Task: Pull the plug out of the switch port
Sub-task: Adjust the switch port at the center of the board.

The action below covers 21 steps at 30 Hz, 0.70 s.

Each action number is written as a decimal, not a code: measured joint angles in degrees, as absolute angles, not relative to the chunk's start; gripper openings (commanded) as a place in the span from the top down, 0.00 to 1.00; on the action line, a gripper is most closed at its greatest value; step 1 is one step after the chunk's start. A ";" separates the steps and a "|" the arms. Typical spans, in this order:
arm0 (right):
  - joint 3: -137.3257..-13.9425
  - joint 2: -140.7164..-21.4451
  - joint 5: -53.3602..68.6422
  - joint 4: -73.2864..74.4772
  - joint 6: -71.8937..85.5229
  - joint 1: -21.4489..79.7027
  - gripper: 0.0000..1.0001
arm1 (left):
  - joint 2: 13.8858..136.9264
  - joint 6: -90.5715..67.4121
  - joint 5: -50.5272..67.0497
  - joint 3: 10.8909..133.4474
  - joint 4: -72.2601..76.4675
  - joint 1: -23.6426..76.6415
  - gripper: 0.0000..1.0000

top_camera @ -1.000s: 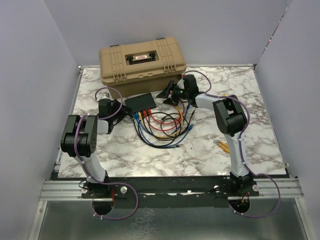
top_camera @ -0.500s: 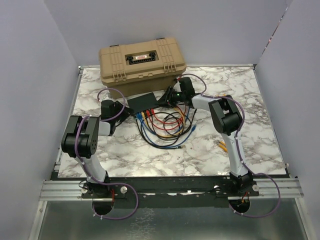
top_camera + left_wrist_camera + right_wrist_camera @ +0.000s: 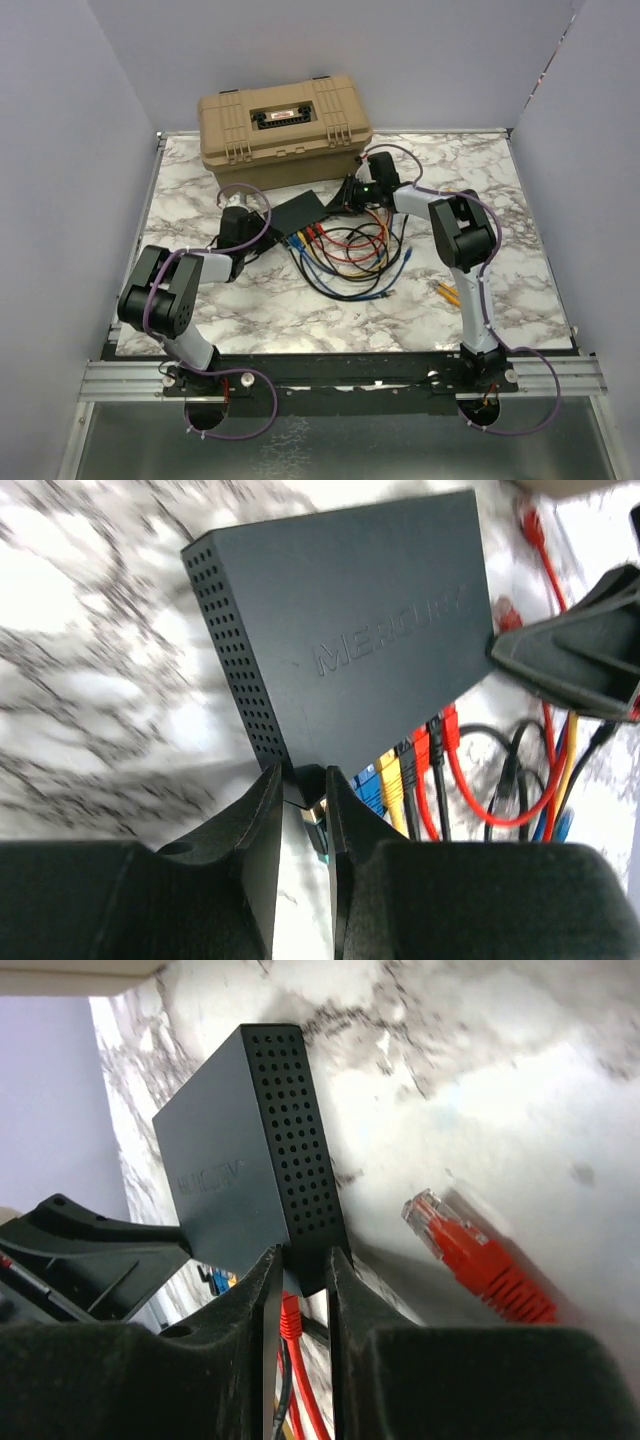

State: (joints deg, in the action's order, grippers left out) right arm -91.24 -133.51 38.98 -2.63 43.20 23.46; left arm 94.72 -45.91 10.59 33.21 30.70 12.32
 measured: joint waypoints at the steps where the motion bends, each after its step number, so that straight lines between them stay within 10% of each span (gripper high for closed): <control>1: -90.43 -132.66 38.81 -1.69 42.19 23.20 0.77 | 93.95 -45.47 10.52 33.08 29.63 13.39 0.78; 8: -84.16 -126.76 38.44 4.43 36.18 22.87 0.76 | 85.36 -41.65 10.31 30.46 18.44 20.45 0.77; 15: -78.56 -120.95 38.48 12.19 32.10 25.12 0.34 | 75.20 -37.21 9.65 29.23 6.68 23.16 0.42; 21: -77.58 -117.23 38.28 16.78 31.00 26.46 0.24 | 72.01 -31.20 5.61 33.91 0.86 23.11 0.28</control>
